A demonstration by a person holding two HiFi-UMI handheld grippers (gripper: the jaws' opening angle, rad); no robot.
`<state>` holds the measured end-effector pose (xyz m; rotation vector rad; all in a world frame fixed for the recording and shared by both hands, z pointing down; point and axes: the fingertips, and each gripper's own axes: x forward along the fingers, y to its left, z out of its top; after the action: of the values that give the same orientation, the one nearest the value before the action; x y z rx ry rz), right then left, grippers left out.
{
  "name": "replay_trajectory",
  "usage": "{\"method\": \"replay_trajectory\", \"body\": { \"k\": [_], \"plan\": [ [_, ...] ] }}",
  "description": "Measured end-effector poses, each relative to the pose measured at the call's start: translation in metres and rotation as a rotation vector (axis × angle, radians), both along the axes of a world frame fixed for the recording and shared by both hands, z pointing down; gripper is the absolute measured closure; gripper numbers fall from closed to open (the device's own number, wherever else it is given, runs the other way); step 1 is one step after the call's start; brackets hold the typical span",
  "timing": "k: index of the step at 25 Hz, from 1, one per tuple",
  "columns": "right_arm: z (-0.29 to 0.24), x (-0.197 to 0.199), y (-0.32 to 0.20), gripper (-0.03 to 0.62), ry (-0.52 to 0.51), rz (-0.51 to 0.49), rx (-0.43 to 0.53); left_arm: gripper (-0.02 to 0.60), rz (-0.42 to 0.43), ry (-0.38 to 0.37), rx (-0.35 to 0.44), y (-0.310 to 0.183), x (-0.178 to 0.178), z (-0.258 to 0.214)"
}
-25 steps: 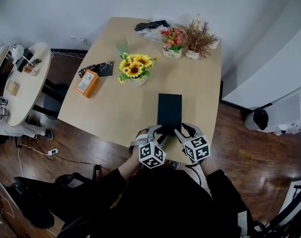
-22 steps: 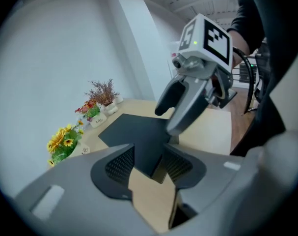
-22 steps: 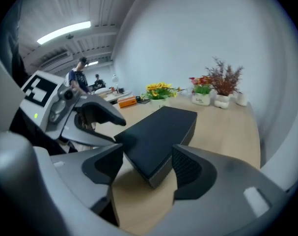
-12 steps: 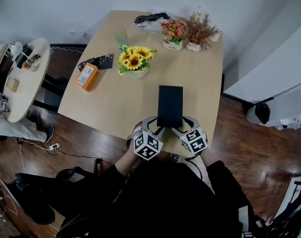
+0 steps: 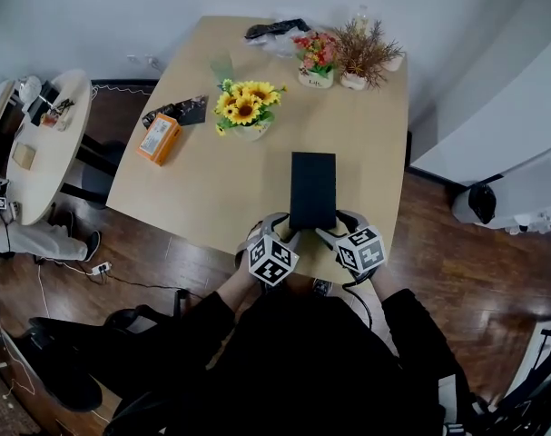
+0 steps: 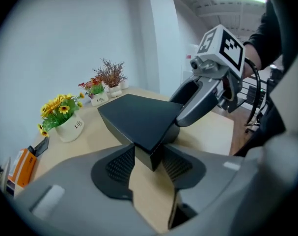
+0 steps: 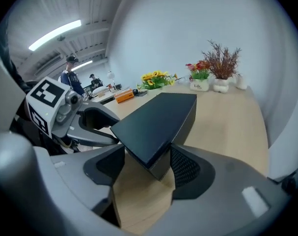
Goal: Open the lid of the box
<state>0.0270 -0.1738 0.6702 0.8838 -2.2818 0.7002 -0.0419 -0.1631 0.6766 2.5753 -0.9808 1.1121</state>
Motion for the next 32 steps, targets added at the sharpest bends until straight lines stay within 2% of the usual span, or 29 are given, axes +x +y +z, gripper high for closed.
{"method": "replay_trajectory", "body": {
  "k": [3,8,10,12,14,17,20,25,27,29,32],
  "plan": [
    [-0.009,-0.003,0.0,0.27,-0.151,0.047,-0.091,0.426,-0.011,-0.001,-0.002,0.0,0.0,0.0],
    [-0.01,-0.002,0.0,0.267,-0.178,0.063,-0.106,0.426,0.002,-0.008,-0.01,0.001,0.0,0.001],
    [-0.011,-0.003,0.0,0.259,-0.207,0.077,-0.13,0.426,0.018,-0.045,-0.005,0.003,-0.002,0.0],
    [-0.013,-0.005,0.0,0.249,-0.231,0.09,-0.153,0.426,0.033,-0.098,0.057,0.004,-0.004,-0.016],
    [-0.014,-0.005,-0.001,0.241,-0.244,0.101,-0.169,0.426,0.063,-0.117,0.172,0.004,0.005,-0.045],
    [-0.014,-0.005,-0.001,0.223,-0.266,0.129,-0.2,0.426,0.173,-0.183,0.297,0.008,0.026,-0.059],
    [-0.011,-0.006,0.002,0.224,-0.291,0.148,-0.253,0.433,0.213,-0.263,0.342,0.002,0.028,-0.042],
    [-0.012,-0.007,0.003,0.215,-0.314,0.148,-0.284,0.452,0.242,-0.289,0.387,-0.001,0.032,-0.039],
    [-0.013,-0.008,0.002,0.215,-0.308,0.145,-0.282,0.465,0.229,-0.276,0.384,-0.001,0.032,-0.038],
    [-0.016,-0.01,0.003,0.209,-0.297,0.124,-0.272,0.506,0.187,-0.231,0.359,-0.001,0.03,-0.037],
    [-0.023,-0.009,0.01,0.209,-0.257,0.064,-0.228,0.515,0.068,-0.096,0.309,-0.002,0.025,-0.046]
  ]
}}
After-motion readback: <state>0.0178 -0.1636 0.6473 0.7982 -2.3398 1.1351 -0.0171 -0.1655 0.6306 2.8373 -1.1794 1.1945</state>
